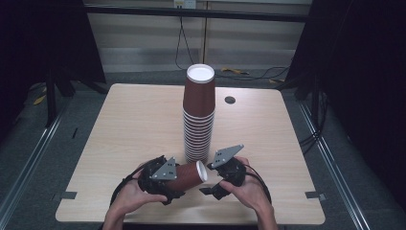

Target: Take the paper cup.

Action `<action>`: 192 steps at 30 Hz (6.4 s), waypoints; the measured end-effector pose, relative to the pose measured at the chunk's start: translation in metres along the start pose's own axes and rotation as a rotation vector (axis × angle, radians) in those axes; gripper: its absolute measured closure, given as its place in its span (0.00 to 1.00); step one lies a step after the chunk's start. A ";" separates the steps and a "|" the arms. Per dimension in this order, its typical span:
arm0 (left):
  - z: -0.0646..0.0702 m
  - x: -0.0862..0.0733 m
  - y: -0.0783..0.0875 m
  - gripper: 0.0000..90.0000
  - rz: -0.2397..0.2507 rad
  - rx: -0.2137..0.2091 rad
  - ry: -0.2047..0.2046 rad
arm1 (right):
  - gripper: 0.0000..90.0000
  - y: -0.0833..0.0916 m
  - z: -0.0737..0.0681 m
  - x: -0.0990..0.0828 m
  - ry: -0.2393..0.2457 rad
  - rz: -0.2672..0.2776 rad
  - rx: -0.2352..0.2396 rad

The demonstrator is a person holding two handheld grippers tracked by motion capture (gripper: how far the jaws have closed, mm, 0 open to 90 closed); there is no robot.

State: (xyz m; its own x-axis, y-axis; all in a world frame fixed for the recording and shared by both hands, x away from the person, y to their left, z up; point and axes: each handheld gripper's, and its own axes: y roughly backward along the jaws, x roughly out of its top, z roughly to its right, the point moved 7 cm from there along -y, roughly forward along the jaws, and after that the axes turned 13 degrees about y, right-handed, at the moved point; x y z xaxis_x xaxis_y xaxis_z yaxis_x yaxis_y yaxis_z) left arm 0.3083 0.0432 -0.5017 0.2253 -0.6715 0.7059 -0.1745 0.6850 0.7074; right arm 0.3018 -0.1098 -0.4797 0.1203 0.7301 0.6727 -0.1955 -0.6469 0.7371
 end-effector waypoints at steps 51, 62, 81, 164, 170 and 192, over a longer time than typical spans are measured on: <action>0.015 0.005 -0.015 0.15 -0.103 -0.057 -0.102 | 0.21 -0.019 -0.006 0.006 0.094 -0.114 0.138; 0.017 0.006 -0.014 0.15 -0.092 -0.069 -0.117 | 0.22 -0.020 -0.008 0.006 0.104 -0.112 0.159; 0.014 0.010 -0.003 0.13 0.073 -0.147 -0.123 | 0.26 -0.012 -0.009 0.008 0.118 -0.075 0.179; -0.001 0.005 0.049 0.17 0.549 -0.168 0.147 | 0.25 0.010 -0.007 -0.014 0.021 0.391 -0.011; -0.001 0.007 0.045 0.17 0.547 -0.169 0.154 | 0.25 0.009 -0.007 -0.013 0.022 0.391 -0.006; -0.004 0.020 0.029 0.00 0.524 -0.186 0.148 | 0.25 0.009 -0.009 -0.006 0.050 0.373 0.015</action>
State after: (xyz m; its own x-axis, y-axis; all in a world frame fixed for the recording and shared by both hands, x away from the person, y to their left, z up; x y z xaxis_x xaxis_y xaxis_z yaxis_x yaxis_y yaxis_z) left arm 0.3117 0.0510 -0.4671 0.2879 -0.1919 0.9383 -0.1307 0.9627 0.2370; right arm 0.2904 -0.1183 -0.4781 -0.0045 0.4534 0.8913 -0.2029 -0.8732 0.4431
